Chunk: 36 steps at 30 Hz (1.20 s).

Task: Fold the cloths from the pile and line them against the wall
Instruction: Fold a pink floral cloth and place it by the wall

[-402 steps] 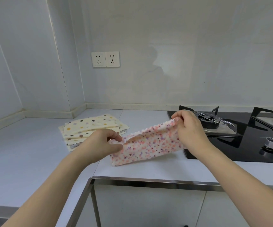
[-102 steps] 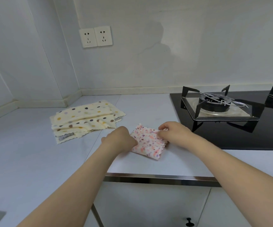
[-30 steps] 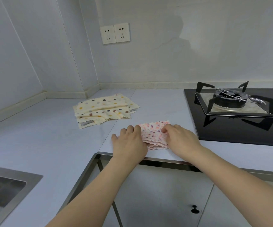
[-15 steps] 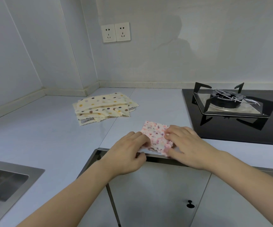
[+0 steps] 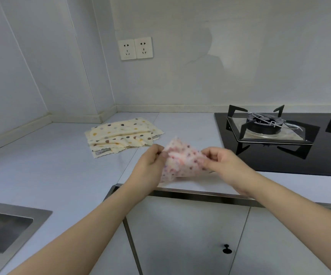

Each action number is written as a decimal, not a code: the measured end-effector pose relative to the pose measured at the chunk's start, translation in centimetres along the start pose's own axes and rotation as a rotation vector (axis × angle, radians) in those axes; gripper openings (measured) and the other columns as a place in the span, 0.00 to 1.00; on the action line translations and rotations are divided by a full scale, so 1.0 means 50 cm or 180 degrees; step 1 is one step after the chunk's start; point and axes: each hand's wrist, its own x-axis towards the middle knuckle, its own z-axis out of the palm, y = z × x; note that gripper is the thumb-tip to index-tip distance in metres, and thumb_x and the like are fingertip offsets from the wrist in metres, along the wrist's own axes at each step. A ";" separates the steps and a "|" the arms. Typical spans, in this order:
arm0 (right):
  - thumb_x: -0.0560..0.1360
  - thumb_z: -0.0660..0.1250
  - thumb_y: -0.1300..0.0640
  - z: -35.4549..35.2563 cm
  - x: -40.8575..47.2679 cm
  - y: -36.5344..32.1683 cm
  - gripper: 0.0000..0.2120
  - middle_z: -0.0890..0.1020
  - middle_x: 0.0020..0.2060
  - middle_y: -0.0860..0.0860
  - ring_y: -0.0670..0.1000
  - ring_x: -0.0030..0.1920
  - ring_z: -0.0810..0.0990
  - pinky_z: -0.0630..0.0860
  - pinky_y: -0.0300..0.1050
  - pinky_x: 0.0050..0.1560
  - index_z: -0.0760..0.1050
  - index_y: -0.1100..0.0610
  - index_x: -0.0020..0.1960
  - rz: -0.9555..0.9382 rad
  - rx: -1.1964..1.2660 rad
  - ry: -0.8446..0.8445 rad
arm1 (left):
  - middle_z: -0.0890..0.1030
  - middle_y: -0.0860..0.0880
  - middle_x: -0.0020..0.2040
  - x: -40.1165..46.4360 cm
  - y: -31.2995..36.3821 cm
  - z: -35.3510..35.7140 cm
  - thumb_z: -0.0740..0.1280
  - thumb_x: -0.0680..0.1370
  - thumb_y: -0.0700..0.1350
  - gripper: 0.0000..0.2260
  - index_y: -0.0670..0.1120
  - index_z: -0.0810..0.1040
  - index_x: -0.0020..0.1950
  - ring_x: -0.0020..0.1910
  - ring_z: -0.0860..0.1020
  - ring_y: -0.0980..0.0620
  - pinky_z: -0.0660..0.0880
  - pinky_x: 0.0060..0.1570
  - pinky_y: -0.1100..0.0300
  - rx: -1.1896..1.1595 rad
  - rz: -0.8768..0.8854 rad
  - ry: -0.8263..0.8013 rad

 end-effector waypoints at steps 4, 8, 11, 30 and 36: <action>0.80 0.63 0.55 0.011 0.056 -0.046 0.10 0.81 0.35 0.50 0.48 0.35 0.77 0.76 0.42 0.35 0.77 0.58 0.44 0.0339 0.0476 0.0476 | 0.73 0.50 0.41 0.068 0.014 0.001 0.55 0.84 0.47 0.10 0.44 0.73 0.51 0.39 0.72 0.53 0.69 0.38 0.61 -0.0190 -0.0394 0.0463; 0.81 0.61 0.53 0.028 0.115 -0.038 0.13 0.71 0.30 0.56 0.50 0.26 0.66 0.65 0.41 0.29 0.73 0.61 0.43 0.0472 0.0127 0.0648 | 0.73 0.53 0.38 0.115 -0.001 0.016 0.57 0.82 0.54 0.14 0.46 0.74 0.50 0.35 0.71 0.55 0.66 0.34 0.60 0.0395 -0.0296 0.0154; 0.80 0.61 0.48 0.031 0.148 -0.009 0.16 0.76 0.37 0.55 0.54 0.37 0.74 0.70 0.44 0.41 0.74 0.60 0.43 0.0832 -0.0511 0.0236 | 0.71 0.52 0.35 0.149 -0.049 0.025 0.56 0.82 0.52 0.13 0.46 0.70 0.43 0.33 0.69 0.52 0.66 0.34 0.57 0.1144 -0.0435 -0.0052; 0.82 0.52 0.47 0.037 0.144 0.086 0.09 0.76 0.53 0.50 0.56 0.54 0.70 0.61 0.49 0.50 0.66 0.47 0.60 -0.0200 -0.3244 0.0419 | 0.70 0.49 0.47 0.107 -0.090 0.084 0.55 0.79 0.43 0.05 0.46 0.68 0.50 0.48 0.70 0.46 0.64 0.43 0.57 0.2567 0.0611 0.0037; 0.82 0.52 0.48 0.035 0.148 0.083 0.10 0.76 0.56 0.51 0.56 0.56 0.72 0.60 0.49 0.50 0.68 0.48 0.60 -0.0082 -0.3272 0.0340 | 0.66 0.53 0.57 0.098 -0.091 0.063 0.59 0.78 0.63 0.19 0.52 0.68 0.62 0.56 0.63 0.51 0.59 0.56 0.59 0.2497 0.0034 -0.0845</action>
